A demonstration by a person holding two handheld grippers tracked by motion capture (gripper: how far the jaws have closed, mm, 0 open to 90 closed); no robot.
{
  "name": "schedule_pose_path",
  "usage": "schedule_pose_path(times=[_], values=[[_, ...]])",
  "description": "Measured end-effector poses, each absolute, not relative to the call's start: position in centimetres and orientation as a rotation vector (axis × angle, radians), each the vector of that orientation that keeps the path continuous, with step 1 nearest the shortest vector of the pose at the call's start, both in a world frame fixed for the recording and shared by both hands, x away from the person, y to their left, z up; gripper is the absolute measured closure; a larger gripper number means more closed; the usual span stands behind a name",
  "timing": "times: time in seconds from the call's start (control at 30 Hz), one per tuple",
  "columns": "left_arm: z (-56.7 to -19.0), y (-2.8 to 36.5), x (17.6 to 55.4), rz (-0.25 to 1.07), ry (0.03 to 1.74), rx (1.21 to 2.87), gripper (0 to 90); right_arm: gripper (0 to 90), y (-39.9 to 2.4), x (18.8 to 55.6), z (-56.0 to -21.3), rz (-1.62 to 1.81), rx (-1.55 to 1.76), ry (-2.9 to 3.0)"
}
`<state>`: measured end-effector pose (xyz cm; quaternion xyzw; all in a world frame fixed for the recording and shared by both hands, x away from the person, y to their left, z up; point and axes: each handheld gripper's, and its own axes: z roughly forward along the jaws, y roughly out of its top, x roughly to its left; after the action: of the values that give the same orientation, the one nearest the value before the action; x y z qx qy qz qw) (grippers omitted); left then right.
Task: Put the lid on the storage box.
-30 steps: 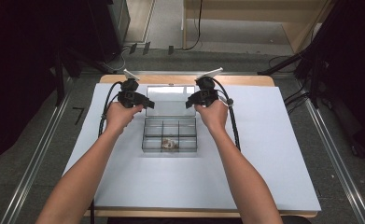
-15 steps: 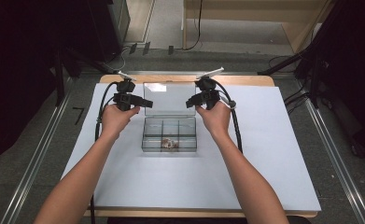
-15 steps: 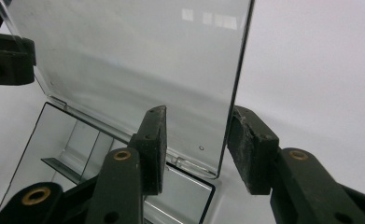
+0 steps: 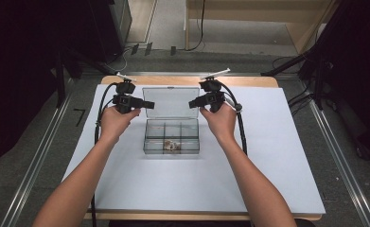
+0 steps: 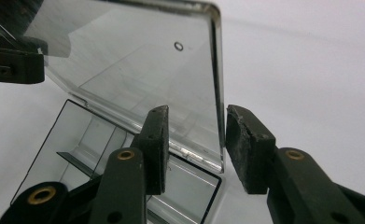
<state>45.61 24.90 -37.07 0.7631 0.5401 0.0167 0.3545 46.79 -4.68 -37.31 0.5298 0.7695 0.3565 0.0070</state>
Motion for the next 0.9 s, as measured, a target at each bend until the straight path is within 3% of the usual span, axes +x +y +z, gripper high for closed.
schedule_pose_path(times=[0.9], values=[[-33.2, 25.3, 43.8, 0.103, 1.294, 2.001, 55.9, 66.2, -5.3, 45.0, -33.8, 1.151, 1.519, 2.402]])
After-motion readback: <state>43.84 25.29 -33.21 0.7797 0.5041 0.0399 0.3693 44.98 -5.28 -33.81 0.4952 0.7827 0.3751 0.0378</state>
